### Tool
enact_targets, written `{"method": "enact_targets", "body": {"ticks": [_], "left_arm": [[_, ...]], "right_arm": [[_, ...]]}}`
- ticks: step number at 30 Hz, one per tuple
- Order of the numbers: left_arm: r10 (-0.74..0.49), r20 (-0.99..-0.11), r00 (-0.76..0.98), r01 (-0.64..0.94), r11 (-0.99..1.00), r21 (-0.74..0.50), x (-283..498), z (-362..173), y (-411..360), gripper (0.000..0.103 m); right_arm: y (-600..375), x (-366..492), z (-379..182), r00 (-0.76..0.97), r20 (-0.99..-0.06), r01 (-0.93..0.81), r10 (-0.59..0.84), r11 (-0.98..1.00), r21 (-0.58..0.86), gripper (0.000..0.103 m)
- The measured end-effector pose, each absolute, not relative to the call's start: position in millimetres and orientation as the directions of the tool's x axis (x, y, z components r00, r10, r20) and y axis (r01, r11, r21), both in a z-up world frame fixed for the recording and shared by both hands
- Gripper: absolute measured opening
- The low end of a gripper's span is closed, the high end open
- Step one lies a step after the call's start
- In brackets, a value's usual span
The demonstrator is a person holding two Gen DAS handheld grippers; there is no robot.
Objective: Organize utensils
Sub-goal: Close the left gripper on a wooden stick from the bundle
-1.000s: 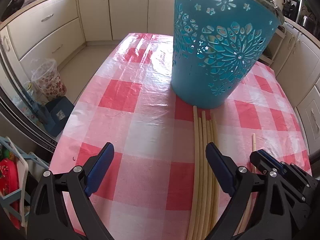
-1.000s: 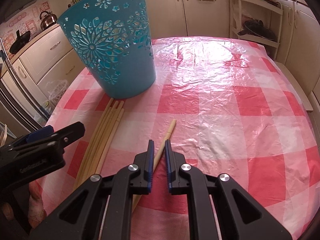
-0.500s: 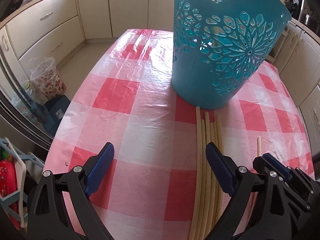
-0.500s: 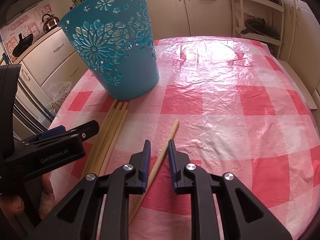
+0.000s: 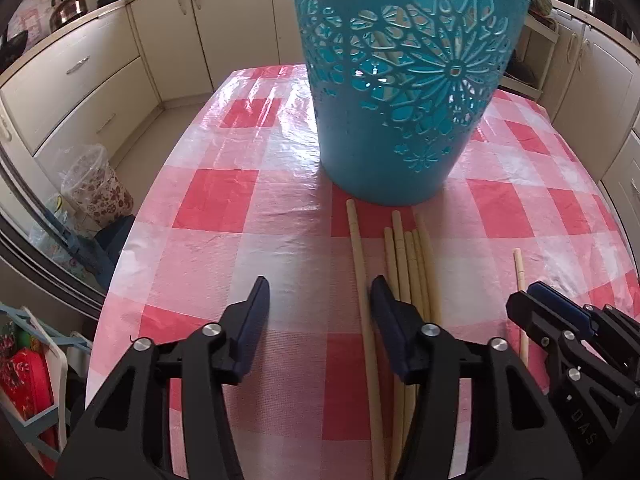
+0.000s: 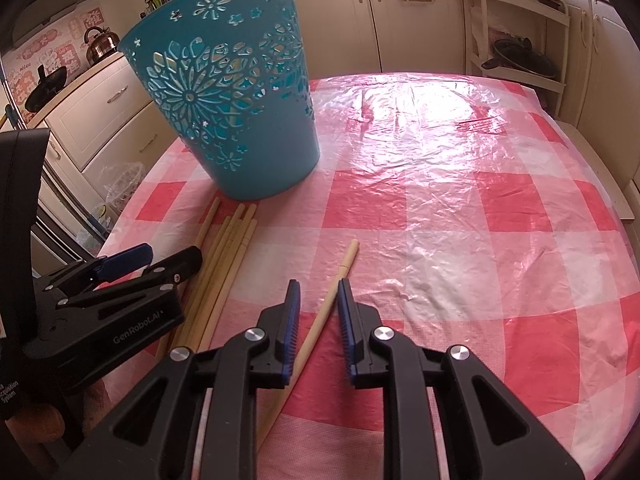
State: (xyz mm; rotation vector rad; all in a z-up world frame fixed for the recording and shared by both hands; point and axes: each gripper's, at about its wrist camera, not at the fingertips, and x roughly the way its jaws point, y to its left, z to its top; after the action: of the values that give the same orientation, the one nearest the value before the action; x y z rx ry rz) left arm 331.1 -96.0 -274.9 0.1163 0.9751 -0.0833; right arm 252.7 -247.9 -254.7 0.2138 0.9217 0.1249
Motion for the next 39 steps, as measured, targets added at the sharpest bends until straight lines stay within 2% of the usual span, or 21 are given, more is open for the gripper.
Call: {"method": "enact_targets", "body": {"ticks": [1, 3, 7, 16, 17, 18, 20, 22, 24, 25, 27, 28, 35, 39], "left_arm": [[-0.022, -0.828, 0.56, 0.131, 0.989, 0.063, 328.3, -274.5, -98.4, 0.035], [-0.033, -0.826, 0.563, 0.149, 0.987, 0.062, 322.0, -273.7, -101.6, 0.016], [-0.03, -0.82, 0.572, 0.147, 0.987, 0.066, 306.2, -273.6, -96.7, 0.007], [-0.008, -0.836, 0.549, 0.071, 0.997, 0.037, 294.0, -270.5, -59.8, 0.007], [-0.004, -0.84, 0.543, 0.063, 0.997, 0.036, 299.1, -270.0, -59.8, 0.013], [0.0, -0.842, 0.54, 0.061, 0.997, 0.039, 304.0, -269.7, -60.7, 0.026], [0.025, -0.839, 0.543, 0.046, 0.997, 0.06, 315.1, -270.9, -63.3, 0.042], [0.03, -0.838, 0.545, 0.038, 0.997, 0.061, 325.8, -273.0, -63.7, 0.044], [0.02, -0.84, 0.542, 0.049, 0.997, 0.056, 333.1, -274.1, -65.7, 0.042], [0.012, -0.84, 0.543, 0.057, 0.997, 0.051, 335.3, -273.8, -66.2, 0.037], [-0.004, -0.839, 0.545, 0.072, 0.997, 0.042, 338.8, -273.4, -67.0, 0.007], [-0.025, -0.841, 0.54, 0.082, 0.996, 0.023, 339.6, -273.1, -66.4, 0.005], [-0.076, -0.836, 0.544, 0.086, 0.996, -0.034, 332.0, -273.9, -60.3, 0.005], [-0.066, -0.846, 0.529, 0.09, 0.996, -0.022, 334.0, -273.8, -62.7, 0.008]], "right_arm": [[-248.0, 252.8, -254.7, 0.599, -0.775, -0.016, 0.199, 0.971, 0.237, 0.02], [-248.0, 252.7, -254.7, 0.599, -0.776, -0.017, 0.196, 0.972, 0.233, 0.02], [-244.3, 252.6, -254.1, 0.599, -0.781, -0.019, 0.174, 0.979, 0.203, 0.02], [-237.0, 252.3, -254.3, 0.6, -0.789, -0.026, 0.135, 0.988, 0.15, 0.022], [-236.6, 252.3, -254.2, 0.6, -0.789, -0.028, 0.133, 0.989, 0.145, 0.022], [-235.9, 252.2, -254.2, 0.6, -0.789, -0.03, 0.131, 0.99, 0.141, 0.023], [-234.6, 252.2, -254.0, 0.6, -0.79, -0.033, 0.125, 0.991, 0.132, 0.024], [-233.4, 252.8, -254.0, 0.6, -0.791, -0.035, 0.121, 0.992, 0.125, 0.024], [-230.1, 253.1, -254.2, 0.6, -0.792, -0.037, 0.114, 0.993, 0.115, 0.026], [-228.9, 253.3, -254.1, 0.6, -0.793, -0.041, 0.111, 0.993, 0.109, 0.026], [-227.0, 253.4, -254.1, 0.599, -0.794, -0.049, 0.106, 0.994, 0.096, 0.029], [-225.8, 253.6, -254.2, 0.598, -0.795, -0.052, 0.102, 0.995, 0.088, 0.03], [-224.1, 254.0, -254.5, 0.598, -0.796, -0.054, 0.095, 0.995, 0.078, 0.032], [-224.7, 254.4, -254.2, 0.597, -0.797, -0.047, 0.096, 0.995, 0.084, 0.03]]}}
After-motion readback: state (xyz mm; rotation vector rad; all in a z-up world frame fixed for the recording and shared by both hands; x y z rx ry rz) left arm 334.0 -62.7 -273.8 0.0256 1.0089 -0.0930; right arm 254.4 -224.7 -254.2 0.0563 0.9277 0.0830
